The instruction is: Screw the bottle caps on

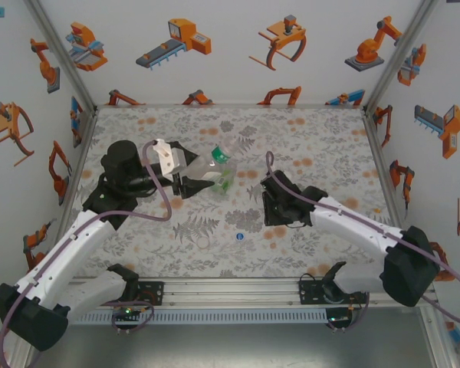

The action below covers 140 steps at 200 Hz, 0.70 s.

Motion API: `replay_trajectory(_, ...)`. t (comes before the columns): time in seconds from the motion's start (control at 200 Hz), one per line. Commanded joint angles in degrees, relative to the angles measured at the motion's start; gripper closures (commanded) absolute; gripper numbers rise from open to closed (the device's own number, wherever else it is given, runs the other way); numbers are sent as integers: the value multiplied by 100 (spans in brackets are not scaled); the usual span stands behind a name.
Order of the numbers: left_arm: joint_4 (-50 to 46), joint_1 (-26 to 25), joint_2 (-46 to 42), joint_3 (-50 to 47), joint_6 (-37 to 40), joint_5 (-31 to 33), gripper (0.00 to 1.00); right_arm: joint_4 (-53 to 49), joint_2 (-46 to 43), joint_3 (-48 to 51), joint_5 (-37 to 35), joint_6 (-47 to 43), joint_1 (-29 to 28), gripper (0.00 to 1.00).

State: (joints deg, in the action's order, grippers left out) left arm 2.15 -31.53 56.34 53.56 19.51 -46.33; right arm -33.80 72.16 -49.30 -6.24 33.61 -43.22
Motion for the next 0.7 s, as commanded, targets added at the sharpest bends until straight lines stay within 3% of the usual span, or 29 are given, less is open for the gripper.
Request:
replay_trajectory(0.0, -347, -91, -44, 214, 558, -150, 100, -93, -384, -343, 533, -970, 230, 80)
replay_trajectory(0.16, -1206, -364, -110, 304, 1583, 303, 100, -119, -712, -825, 1301, -1682, 639, 79)
replay_trajectory(0.3, -1616, -558, -131, 248, 1980, 645, 100, -117, -931, -1351, 1949, -2338, 701, 81)
replay_trajectory(0.506, -1809, -747, -344, 49, 2338, 662, 100, 150, -1437, -1644, 3388, -3356, 701, 81)
replay_trajectory(0.696, -2305, -748, -346, 251, 2635, 102, 100, 340, -1888, -1727, 4251, -4011, 701, 82)
